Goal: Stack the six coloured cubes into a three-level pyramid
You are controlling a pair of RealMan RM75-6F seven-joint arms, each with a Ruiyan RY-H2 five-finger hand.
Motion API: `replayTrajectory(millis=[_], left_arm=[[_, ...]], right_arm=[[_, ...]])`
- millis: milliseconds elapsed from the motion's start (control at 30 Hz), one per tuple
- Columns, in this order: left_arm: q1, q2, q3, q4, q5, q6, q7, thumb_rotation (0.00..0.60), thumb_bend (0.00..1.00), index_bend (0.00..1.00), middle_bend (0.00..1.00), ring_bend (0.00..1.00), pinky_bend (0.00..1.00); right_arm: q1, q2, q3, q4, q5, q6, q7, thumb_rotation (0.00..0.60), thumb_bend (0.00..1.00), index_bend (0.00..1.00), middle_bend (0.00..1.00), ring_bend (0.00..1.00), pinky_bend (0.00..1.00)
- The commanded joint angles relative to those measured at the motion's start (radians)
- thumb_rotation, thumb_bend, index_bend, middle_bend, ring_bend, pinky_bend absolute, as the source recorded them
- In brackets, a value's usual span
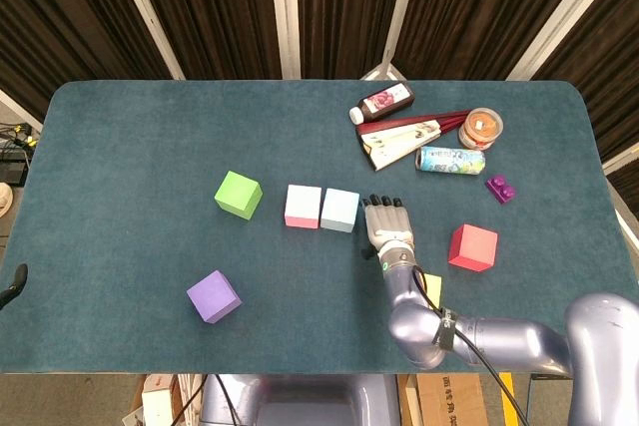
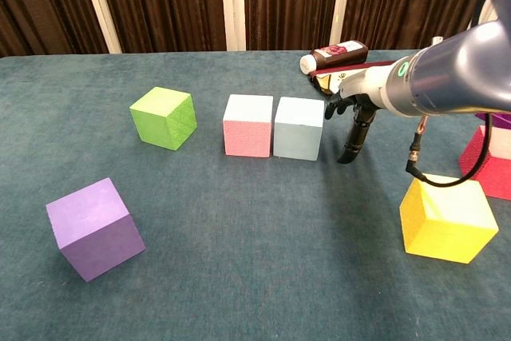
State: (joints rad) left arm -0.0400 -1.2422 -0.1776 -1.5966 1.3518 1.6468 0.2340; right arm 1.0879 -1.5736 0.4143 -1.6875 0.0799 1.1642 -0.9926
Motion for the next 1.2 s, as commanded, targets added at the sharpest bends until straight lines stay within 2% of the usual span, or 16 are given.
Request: replayTrajectory(millis=[33, 500, 833, 1067, 1200], left_arm=[[0.0, 0.0, -0.001, 0.0, -0.001, -0.001, 0.0, 0.6, 0.38, 0.11, 0.0, 0.0, 0.0], [-0.002, -0.002, -0.001, 0.0, -0.006, -0.005, 0.005, 0.6, 0.38, 0.11, 0.0, 0.0, 0.0], [-0.002, -0.002, -0.005, 0.001, -0.012, -0.005, 0.006, 0.6, 0.38, 0.11, 0.0, 0.0, 0.0], [-0.004, -0.002, -0.003, 0.003, -0.01, -0.008, 0.008, 0.6, 0.38, 0.11, 0.0, 0.0, 0.0], [-0.006, 0.001, -0.001, 0.006, 0.0, -0.009, -0.001, 0.6, 0.38, 0.11, 0.0, 0.0, 0.0]], right_arm=[[0.01, -0.011, -0.001, 0.017, 0.007, 0.001, 0.006, 0.6, 0.29, 0.15, 0.09, 0.01, 0.0], [0.036, -0.023, -0.011, 0.024, 0.012, 0.005, 0.018, 0.6, 0.29, 0.15, 0.09, 0.01, 0.0], [0.045, -0.015, -0.022, 0.037, 0.042, 0.049, -0.008, 0.6, 0.29, 0.15, 0.09, 0.01, 0.0], [0.034, 0.033, -0.037, -0.018, 0.027, 0.125, -0.03, 0.6, 0.29, 0.15, 0.09, 0.01, 0.0], [-0.008, 0.099, -0.031, -0.095, -0.005, 0.175, 0.01, 0.6, 0.29, 0.15, 0.09, 0.02, 0.0]])
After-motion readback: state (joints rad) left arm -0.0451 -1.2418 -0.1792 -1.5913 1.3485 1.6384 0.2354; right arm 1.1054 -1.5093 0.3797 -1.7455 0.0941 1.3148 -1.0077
